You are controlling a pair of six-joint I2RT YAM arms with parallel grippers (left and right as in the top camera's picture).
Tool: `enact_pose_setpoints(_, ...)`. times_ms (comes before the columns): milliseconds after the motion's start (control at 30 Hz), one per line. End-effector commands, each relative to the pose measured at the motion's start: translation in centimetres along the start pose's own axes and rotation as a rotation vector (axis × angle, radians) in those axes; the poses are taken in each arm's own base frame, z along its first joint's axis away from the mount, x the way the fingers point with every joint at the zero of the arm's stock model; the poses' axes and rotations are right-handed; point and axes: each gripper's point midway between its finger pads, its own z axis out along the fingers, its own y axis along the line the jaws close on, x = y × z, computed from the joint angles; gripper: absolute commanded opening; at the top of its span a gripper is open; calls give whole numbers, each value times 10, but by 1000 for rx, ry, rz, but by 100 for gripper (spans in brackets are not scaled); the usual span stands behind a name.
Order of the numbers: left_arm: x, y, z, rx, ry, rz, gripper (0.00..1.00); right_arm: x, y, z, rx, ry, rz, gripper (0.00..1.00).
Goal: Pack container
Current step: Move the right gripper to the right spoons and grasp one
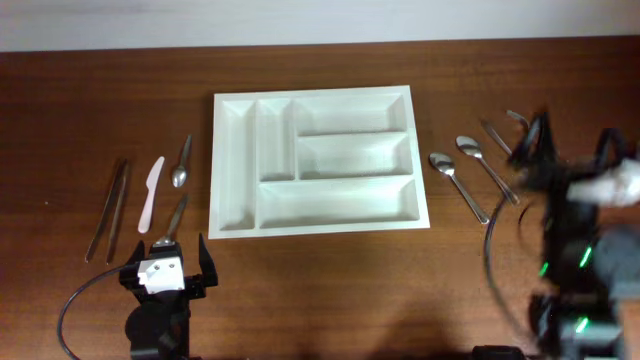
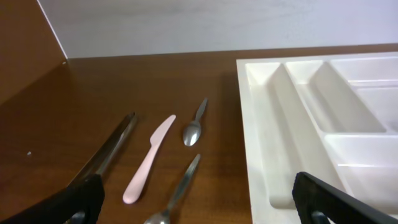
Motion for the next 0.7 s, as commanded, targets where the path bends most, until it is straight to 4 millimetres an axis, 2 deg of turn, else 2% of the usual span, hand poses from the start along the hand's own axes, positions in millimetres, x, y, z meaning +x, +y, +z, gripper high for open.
enact_pose_setpoints(0, 1, -1, 1, 4, -2, 18, 99, -13, 21, 46, -81, 198, -135, 99)
enact_pose_setpoints(67, 1, -1, 1, 4, -2, 18, 99, 3, 29, 71, -143, 370, -187, 99)
enact_pose_setpoints(133, 1, -1, 1, 4, -2, 18, 99, 32, 31, 87, -209, 558, -232, 99)
enact_pose_setpoints(167, 1, -1, 1, 4, -2, 18, 99, 51, 30, 92, -238, 656, -246, 99)
enact_pose_setpoints(200, 1, -1, 1, 4, -2, 18, 99, 82, 25, 96, -266, 805, -256, 99)
enact_pose_setpoints(267, 1, -1, 1, 4, -2, 18, 99, 119, 18, 97, -292, 951, -277, 99)
enact_pose_setpoints(300, 1, -1, 1, 4, -2, 18, 99, 155, 10, 93, -307, 1082, -288, 99)
enact_pose_setpoints(367, 1, -1, 1, 4, -2, 18, 99, 203, -1, 84, -321, 1251, -280, 99)
enact_pose_setpoints(400, 1, -1, 1, 4, -2, 18, 99, 212, -4, 81, -323, 1285, -278, 99)
enact_pose_setpoints(433, 1, -1, 1, 4, -2, 18, 99, 237, -10, 76, -316, 1369, -259, 99)
enact_pose_setpoints(567, 1, -1, 1, 4, -2, 18, 99, 282, -21, 70, -309, 1499, -225, 99)
enact_pose_setpoints(667, 1, -1, 1, 4, -2, 18, 99, 295, -23, 61, -353, 1553, -252, 100)
